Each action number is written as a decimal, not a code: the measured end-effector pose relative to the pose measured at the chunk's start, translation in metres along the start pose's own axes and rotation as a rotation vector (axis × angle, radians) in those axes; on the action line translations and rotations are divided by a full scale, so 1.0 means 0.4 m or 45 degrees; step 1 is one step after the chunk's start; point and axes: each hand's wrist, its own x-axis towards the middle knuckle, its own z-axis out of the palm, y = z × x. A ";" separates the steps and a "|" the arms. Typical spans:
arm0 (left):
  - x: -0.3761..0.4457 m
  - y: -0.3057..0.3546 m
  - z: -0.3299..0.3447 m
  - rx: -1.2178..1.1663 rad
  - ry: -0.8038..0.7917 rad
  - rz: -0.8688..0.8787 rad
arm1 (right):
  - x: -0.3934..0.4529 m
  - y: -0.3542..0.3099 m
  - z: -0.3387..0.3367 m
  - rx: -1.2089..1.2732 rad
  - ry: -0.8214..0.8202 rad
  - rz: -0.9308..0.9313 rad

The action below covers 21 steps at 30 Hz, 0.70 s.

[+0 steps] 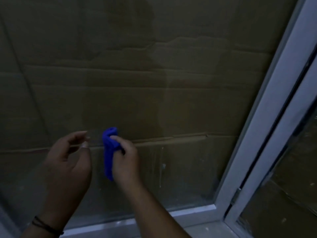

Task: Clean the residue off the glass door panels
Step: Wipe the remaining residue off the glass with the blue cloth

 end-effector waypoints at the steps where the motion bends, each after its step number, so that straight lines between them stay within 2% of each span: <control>1: -0.002 0.002 0.000 0.006 0.006 0.001 | 0.002 -0.006 -0.031 0.128 0.043 0.087; 5: -0.011 0.011 0.009 0.021 -0.055 0.024 | -0.023 0.016 -0.262 0.301 0.289 0.204; 7: -0.013 0.014 0.013 0.086 -0.118 0.069 | -0.019 0.037 -0.403 0.265 0.548 0.263; 10: -0.017 0.012 0.011 0.150 -0.182 0.092 | 0.025 0.076 -0.574 -0.158 0.961 0.227; 12: -0.019 0.007 0.004 0.174 -0.196 0.093 | 0.055 0.099 -0.636 -0.396 1.130 0.210; 16: -0.010 -0.011 -0.023 0.222 -0.202 0.133 | 0.103 0.150 -0.643 -0.647 1.069 0.218; 19: -0.002 -0.041 -0.048 0.233 -0.160 0.112 | 0.094 0.174 -0.569 -0.721 1.018 0.145; 21: -0.001 -0.065 -0.061 0.231 -0.117 0.100 | 0.068 0.174 -0.484 -0.767 0.883 0.080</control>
